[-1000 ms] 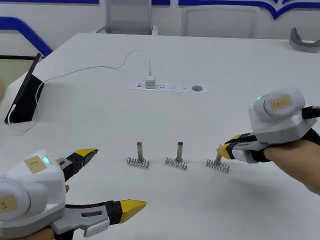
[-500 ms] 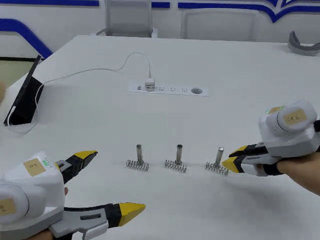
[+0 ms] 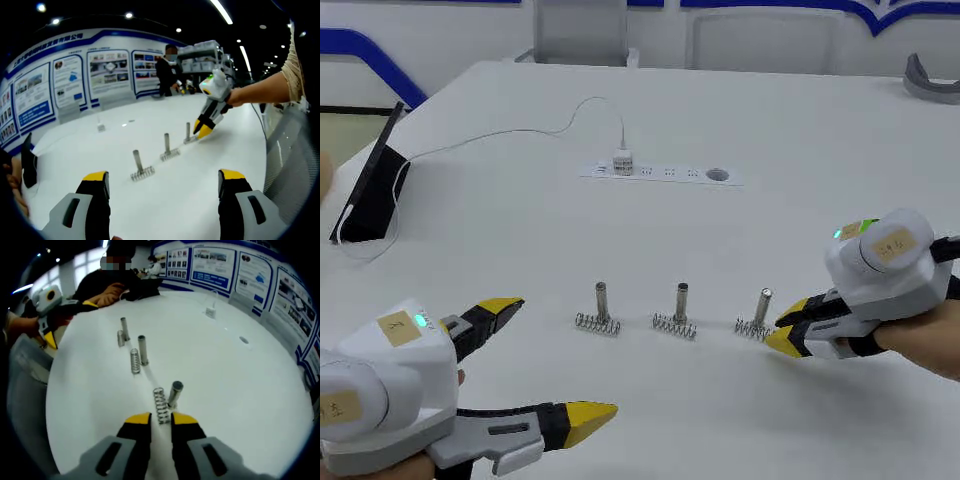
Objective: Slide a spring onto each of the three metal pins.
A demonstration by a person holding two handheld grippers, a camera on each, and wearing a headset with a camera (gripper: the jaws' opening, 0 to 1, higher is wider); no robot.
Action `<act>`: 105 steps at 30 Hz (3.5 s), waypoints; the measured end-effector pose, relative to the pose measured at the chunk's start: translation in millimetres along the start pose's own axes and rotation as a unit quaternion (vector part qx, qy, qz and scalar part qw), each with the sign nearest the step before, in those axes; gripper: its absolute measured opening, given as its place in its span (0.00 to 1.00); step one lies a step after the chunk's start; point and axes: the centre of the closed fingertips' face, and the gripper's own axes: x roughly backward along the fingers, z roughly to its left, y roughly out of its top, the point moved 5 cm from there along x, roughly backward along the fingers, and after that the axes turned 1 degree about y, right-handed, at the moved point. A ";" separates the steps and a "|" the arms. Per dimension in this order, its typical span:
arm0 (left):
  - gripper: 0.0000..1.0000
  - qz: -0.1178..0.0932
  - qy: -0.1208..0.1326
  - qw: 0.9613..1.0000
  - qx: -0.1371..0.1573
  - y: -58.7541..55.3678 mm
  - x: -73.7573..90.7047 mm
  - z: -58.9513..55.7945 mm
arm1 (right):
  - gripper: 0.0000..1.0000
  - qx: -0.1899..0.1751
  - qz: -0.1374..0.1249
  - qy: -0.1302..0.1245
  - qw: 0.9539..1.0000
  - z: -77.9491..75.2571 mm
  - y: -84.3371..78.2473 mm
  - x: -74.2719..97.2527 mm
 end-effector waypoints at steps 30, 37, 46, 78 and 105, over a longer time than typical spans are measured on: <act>0.89 0.003 -0.019 1.000 -0.004 -1.7 -5.3 -9.1 | 0.12 0.043 0.058 0.045 0.996 2.2 -2.1 -8.4; 0.86 0.007 -0.040 0.999 -0.020 -1.1 -12.8 -18.9 | 0.12 0.060 0.062 0.058 0.995 14.9 -2.1 2.3; 0.79 0.011 -0.076 0.996 -0.041 3.9 -26.6 -29.3 | 0.12 0.096 0.060 0.081 0.990 37.1 6.8 13.2; 0.38 0.010 -0.182 0.979 -0.095 15.4 -65.4 -69.2 | 0.12 0.205 0.057 0.155 0.965 94.8 48.6 18.3; 0.12 0.010 -0.206 0.968 -0.143 10.3 -69.2 -82.8 | 0.12 0.244 0.074 0.174 0.951 108.5 55.6 24.8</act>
